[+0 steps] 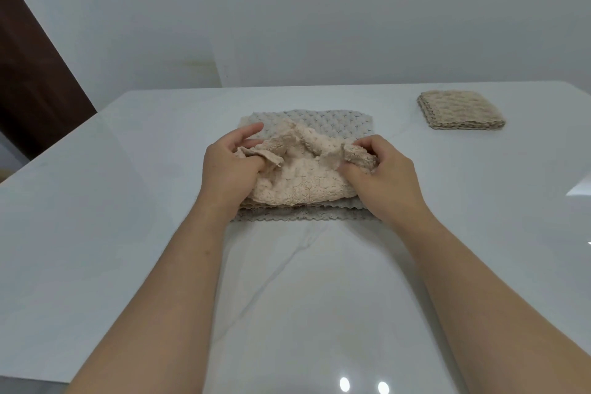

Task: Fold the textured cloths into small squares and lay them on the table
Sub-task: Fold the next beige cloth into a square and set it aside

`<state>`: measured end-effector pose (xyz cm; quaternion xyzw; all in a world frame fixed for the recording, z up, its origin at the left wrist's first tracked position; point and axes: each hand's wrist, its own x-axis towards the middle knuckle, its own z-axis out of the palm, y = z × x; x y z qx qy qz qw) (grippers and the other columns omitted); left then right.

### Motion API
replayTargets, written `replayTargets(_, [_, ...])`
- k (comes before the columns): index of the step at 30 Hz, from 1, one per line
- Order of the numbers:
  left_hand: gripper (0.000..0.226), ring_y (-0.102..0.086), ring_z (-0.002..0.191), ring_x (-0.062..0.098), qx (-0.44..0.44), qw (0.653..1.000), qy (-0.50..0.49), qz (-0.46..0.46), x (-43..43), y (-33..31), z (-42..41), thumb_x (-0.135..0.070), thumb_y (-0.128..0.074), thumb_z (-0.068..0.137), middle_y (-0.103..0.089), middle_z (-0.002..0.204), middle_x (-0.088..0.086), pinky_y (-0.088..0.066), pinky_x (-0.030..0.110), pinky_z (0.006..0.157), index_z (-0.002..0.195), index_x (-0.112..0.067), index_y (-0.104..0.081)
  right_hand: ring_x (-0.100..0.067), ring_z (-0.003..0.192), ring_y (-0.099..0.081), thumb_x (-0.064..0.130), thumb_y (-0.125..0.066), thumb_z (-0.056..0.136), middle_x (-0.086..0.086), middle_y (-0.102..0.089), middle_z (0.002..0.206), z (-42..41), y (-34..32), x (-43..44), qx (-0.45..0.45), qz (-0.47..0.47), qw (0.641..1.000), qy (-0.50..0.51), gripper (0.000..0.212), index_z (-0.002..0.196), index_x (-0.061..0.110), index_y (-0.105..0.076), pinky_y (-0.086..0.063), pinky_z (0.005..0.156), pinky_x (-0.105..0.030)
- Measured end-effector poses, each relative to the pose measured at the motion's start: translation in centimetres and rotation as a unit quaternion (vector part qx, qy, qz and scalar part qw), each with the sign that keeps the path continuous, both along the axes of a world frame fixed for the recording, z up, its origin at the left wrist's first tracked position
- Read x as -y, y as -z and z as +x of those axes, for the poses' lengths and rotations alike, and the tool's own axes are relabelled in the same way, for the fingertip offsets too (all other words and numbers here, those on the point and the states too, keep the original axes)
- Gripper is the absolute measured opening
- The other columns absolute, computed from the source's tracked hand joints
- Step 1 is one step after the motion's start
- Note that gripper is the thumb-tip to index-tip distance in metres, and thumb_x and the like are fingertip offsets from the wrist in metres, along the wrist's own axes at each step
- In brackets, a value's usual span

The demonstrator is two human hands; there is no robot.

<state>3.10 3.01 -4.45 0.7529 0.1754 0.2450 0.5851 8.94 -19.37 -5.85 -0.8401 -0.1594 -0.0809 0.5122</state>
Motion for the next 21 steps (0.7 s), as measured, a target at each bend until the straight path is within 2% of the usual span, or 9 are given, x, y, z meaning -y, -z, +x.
replayTargets(3, [0.045, -0.062, 0.099, -0.013, 0.000, 0.998, -0.017, 0.065, 0.2, -0.1, -0.2, -0.006, -0.074, 0.081, -0.071, 0.106, -0.021, -0.049, 0.012, 0.084, 0.117, -0.033, -0.076, 0.000, 0.058, -0.054, 0.014, -0.063, 0.087, 0.019, -0.064, 0.102, -0.1, 0.1, 0.1, 0.000, -0.003, 1.000, -0.010, 0.037, 0.116, 0.038, -0.062, -0.041, 0.065, -0.016])
replayTargets(5, [0.034, -0.062, 0.104, -0.006, -0.001, 0.992, -0.029, 0.121, 0.2, 0.1, -0.1, -0.020, -0.077, 0.085, -0.069, 0.110, -0.019, -0.048, 0.016, 0.090, 0.116, -0.034, -0.075, 0.001, 0.055, -0.051, 0.013, -0.058, 0.088, 0.019, -0.062, 0.099, -0.3, -0.2, 0.1, 0.002, -0.015, 1.000, -0.014, 0.044, 0.125, 0.037, -0.059, -0.042, 0.068, -0.017])
replayTargets(8, [0.006, -0.057, 0.089, 0.008, -0.016, 0.980, -0.041, 0.196, 0.1, 0.1, -0.1, -0.031, -0.076, 0.089, -0.062, 0.092, -0.011, -0.040, 0.009, 0.074, 0.095, -0.028, -0.076, -0.003, 0.085, -0.058, 0.022, -0.056, 0.094, 0.012, -0.065, 0.115, -0.3, -0.3, 0.0, 0.022, -0.046, 0.999, -0.015, 0.045, 0.137, 0.032, -0.055, -0.043, 0.086, -0.024])
replayTargets(10, [0.010, -0.052, 0.077, 0.007, -0.022, 0.966, -0.045, 0.254, -0.1, 0.3, -0.1, -0.035, -0.075, 0.090, -0.055, 0.082, -0.009, -0.034, 0.008, 0.063, 0.082, -0.031, -0.071, -0.009, 0.110, -0.057, 0.039, -0.059, 0.098, 0.013, -0.061, 0.129, -0.3, -0.2, 0.1, 0.028, -0.071, 0.997, -0.022, 0.043, 0.140, 0.030, -0.053, -0.042, 0.097, -0.027])
replayTargets(11, [0.008, -0.052, 0.078, 0.003, -0.020, 0.964, -0.050, 0.260, -0.2, 0.3, -0.1, -0.036, -0.075, 0.090, -0.055, 0.084, -0.008, -0.034, 0.007, 0.064, 0.084, -0.033, -0.071, -0.007, 0.114, -0.054, 0.048, -0.061, 0.096, 0.015, -0.060, 0.128, -0.3, -0.1, 0.2, 0.025, -0.085, 0.996, -0.031, 0.047, 0.139, 0.031, -0.054, -0.041, 0.098, -0.028])
replayTargets(13, [0.007, -0.051, 0.081, -0.004, -0.013, 0.964, -0.058, 0.258, -0.2, 0.2, -0.3, -0.037, -0.076, 0.090, -0.058, 0.093, -0.005, -0.034, 0.002, 0.070, 0.088, -0.034, -0.070, -0.003, 0.112, -0.049, 0.057, -0.068, 0.089, 0.016, -0.057, 0.122, -0.6, 0.1, 0.3, 0.016, -0.105, 0.993, -0.048, 0.052, 0.133, 0.032, -0.058, -0.041, 0.096, -0.028])
replayTargets(15, [0.016, -0.051, 0.082, 0.001, -0.013, 0.967, -0.067, 0.247, 0.0, 0.1, -0.6, -0.041, -0.074, 0.090, -0.060, 0.096, -0.004, -0.035, 0.005, 0.069, 0.085, -0.030, -0.064, -0.007, 0.109, -0.054, 0.054, -0.074, 0.084, 0.010, -0.061, 0.118, -0.7, 0.3, 0.6, 0.014, -0.113, 0.992, -0.053, 0.044, 0.121, 0.031, -0.063, -0.044, 0.093, -0.030])
replayTargets(18, [0.036, -0.047, 0.068, 0.011, -0.021, 0.974, -0.070, 0.215, 0.9, -0.9, -1.7, -0.047, -0.071, 0.091, -0.052, 0.074, -0.007, -0.033, 0.015, 0.055, 0.077, -0.021, -0.051, -0.017, 0.100, -0.061, 0.047, -0.075, 0.086, 0.003, -0.067, 0.103, -1.0, -0.1, 1.0, 0.025, -0.127, 0.990, -0.054, 0.029, 0.106, 0.028, -0.067, -0.050, 0.087, -0.037])
replayTargets(21, [0.044, -0.038, 0.061, 0.015, -0.025, 0.976, -0.057, 0.208, 1.5, -2.4, -3.2, -0.045, -0.068, 0.093, -0.042, 0.068, -0.006, -0.032, 0.028, 0.054, 0.077, -0.016, -0.040, -0.019, 0.093, -0.064, 0.044, -0.073, 0.088, 0.006, -0.069, 0.093, -1.4, -1.3, 1.6, 0.018, -0.141, 0.989, -0.048, 0.021, 0.097, 0.026, -0.066, -0.052, 0.079, -0.036])
